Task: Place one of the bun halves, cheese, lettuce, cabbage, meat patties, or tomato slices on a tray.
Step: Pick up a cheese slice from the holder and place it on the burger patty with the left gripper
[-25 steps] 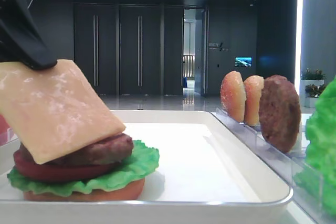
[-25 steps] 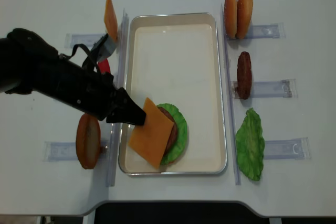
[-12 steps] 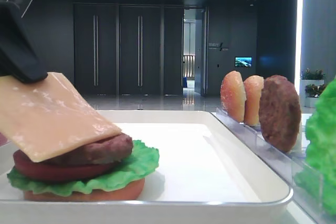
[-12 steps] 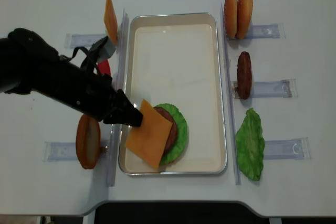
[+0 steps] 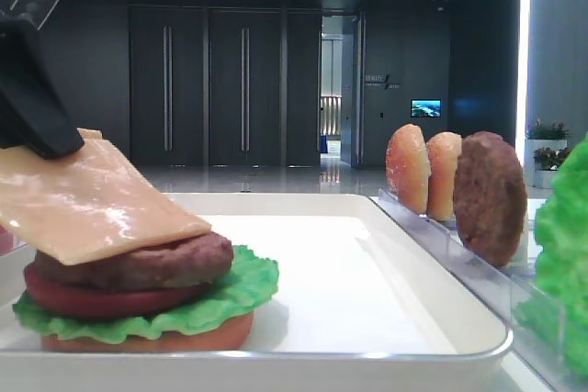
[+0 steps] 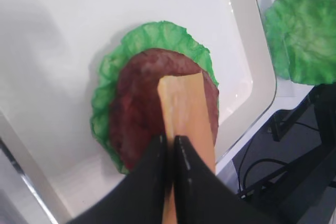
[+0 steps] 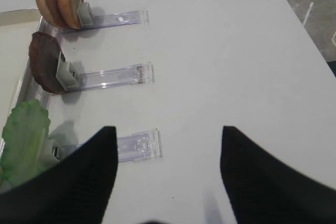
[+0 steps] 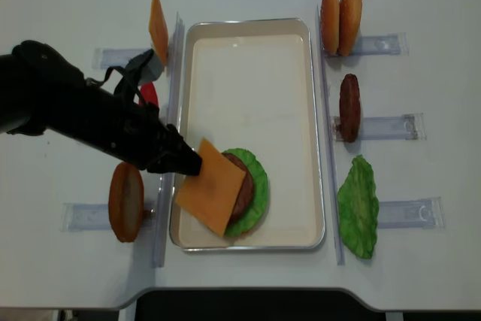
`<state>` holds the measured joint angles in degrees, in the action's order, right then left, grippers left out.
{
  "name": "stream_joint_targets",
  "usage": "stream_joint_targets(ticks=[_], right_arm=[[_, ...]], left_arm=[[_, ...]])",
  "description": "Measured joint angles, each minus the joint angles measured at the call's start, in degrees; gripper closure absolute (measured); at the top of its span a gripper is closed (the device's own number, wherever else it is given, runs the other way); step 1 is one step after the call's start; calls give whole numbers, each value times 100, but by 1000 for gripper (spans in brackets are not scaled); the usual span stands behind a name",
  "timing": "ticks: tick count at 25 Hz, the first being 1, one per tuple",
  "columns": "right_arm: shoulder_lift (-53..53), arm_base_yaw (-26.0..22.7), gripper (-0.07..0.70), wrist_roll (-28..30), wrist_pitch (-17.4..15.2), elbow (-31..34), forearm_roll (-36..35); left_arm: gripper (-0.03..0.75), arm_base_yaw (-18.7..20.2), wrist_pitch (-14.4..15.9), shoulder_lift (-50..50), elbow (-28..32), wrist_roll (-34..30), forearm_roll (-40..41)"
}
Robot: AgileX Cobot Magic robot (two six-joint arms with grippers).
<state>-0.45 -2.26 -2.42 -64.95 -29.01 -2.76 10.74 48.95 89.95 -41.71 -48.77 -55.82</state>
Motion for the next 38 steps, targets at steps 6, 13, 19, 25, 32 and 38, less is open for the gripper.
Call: stream_joint_targets(ticks=[6, 13, 19, 25, 32, 38], right_arm=[[0, 0, 218, 0, 0, 0, 0], [0, 0, 218, 0, 0, 0, 0], [0, 0, 218, 0, 0, 0, 0], [0, 0, 218, 0, 0, 0, 0], [0, 0, 218, 0, 0, 0, 0], [0, 0, 218, 0, 0, 0, 0]], left_arm=[[700, 0, -225, 0, 0, 0, 0], [700, 0, -300, 162, 0, 0, -5], [700, 0, -306, 233, 0, 0, -5], [692, 0, -306, 238, 0, 0, -5], [680, 0, -306, 238, 0, 0, -5], [593, 0, -306, 238, 0, 0, -5]])
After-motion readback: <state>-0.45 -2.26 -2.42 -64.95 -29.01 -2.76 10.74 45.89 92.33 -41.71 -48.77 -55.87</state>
